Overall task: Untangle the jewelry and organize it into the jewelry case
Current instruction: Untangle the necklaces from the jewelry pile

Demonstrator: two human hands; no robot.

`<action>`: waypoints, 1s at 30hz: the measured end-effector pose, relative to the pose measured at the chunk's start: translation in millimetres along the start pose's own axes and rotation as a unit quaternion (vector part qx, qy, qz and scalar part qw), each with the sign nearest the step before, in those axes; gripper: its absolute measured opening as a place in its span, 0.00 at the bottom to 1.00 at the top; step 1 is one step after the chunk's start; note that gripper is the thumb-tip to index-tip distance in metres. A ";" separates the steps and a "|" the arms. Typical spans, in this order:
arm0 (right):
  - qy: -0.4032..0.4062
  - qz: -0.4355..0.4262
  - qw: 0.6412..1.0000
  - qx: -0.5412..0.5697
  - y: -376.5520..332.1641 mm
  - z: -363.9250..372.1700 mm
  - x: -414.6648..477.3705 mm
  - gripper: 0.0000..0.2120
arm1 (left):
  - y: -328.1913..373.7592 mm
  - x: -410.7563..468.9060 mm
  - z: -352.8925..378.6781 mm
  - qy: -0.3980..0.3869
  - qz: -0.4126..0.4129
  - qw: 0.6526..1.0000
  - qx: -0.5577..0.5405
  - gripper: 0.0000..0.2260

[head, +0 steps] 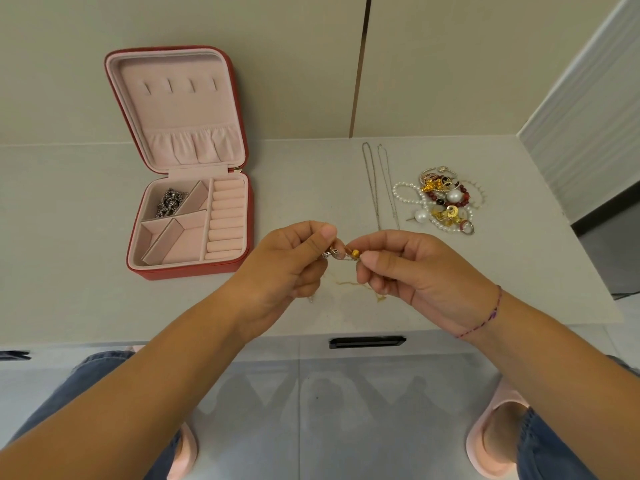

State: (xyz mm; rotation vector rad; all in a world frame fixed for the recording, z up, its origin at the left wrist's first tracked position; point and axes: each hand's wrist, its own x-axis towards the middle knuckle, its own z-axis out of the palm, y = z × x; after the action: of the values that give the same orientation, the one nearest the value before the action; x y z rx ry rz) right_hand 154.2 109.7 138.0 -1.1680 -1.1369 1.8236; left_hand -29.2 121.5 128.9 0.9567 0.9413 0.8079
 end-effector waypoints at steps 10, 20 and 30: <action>0.014 -0.007 0.999 -0.040 0.6 -0.3 1.0 0.12 | 0.1 -0.9 0.0 -0.015 0.000 1.000 -0.005 0.11; 0.021 0.010 0.998 -0.049 4.4 -1.0 3.0 0.13 | 0.8 -1.1 2.0 -0.015 0.009 1.000 0.021 0.09; 0.025 0.037 0.997 0.065 1.8 -3.4 4.7 0.07 | -0.3 -0.6 -1.8 -0.029 -0.024 0.996 -0.079 0.07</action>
State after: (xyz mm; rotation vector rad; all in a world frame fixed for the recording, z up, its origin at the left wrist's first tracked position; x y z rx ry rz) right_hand 155.6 114.1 134.1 -1.1868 -0.9422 1.8837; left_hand -31.1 121.4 128.3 0.8138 0.8343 0.7981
